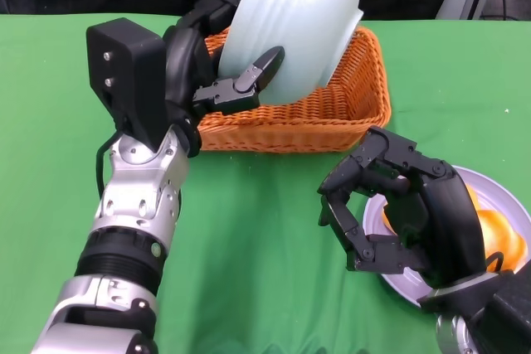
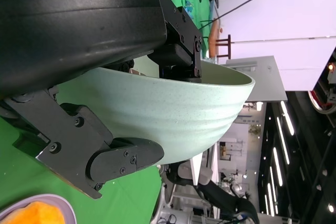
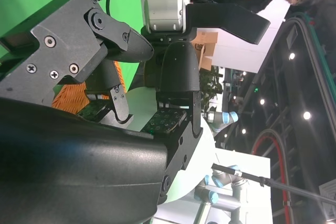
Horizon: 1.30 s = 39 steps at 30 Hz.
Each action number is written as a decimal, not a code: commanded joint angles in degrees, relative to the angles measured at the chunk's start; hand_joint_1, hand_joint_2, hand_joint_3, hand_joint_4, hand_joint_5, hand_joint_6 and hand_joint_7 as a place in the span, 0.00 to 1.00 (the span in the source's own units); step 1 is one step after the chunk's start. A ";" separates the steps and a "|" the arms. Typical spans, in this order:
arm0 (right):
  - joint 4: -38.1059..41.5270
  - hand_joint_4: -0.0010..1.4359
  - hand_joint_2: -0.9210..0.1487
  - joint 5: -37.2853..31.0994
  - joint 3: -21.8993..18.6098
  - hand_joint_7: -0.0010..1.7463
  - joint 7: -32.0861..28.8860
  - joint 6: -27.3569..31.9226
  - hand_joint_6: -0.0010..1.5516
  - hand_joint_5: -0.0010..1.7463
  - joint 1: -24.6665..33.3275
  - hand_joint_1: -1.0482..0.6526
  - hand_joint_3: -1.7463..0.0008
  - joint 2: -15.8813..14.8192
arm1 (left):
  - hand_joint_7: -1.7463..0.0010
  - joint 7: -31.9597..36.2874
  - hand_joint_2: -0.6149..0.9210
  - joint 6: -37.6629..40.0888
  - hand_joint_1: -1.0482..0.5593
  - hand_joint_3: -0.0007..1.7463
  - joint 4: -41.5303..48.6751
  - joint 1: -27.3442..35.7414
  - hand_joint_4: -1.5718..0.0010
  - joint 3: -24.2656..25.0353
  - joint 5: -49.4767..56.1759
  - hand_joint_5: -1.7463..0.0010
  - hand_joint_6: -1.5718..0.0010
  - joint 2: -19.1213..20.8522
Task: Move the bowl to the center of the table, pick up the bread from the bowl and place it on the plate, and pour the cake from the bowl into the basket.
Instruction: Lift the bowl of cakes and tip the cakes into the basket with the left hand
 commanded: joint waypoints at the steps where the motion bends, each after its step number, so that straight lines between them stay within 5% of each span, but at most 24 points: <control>1: -0.42 0.56 0.43 0.39 0.40 0.73 0.32 -0.51 0.46 0.88 0.69 0.55 0.39 -0.26 | 0.18 -1.91 0.79 5.58 0.61 0.65 -2.44 -2.36 0.48 2.45 -4.98 0.08 0.51 -1.04; 12: 0.29 0.55 0.44 0.42 0.96 0.74 -0.03 -0.87 0.45 0.88 0.59 0.52 0.40 0.08 | 0.21 -4.22 0.81 9.27 0.61 0.62 -2.63 -2.50 0.43 3.41 -6.54 0.15 0.48 -0.82; 39: 1.05 0.56 0.40 1.36 1.90 0.74 0.57 -0.89 0.45 0.88 0.74 0.53 0.44 0.32 | 0.21 -7.49 0.80 10.52 0.61 0.62 2.27 -8.78 0.47 5.49 -8.45 0.09 0.47 -1.93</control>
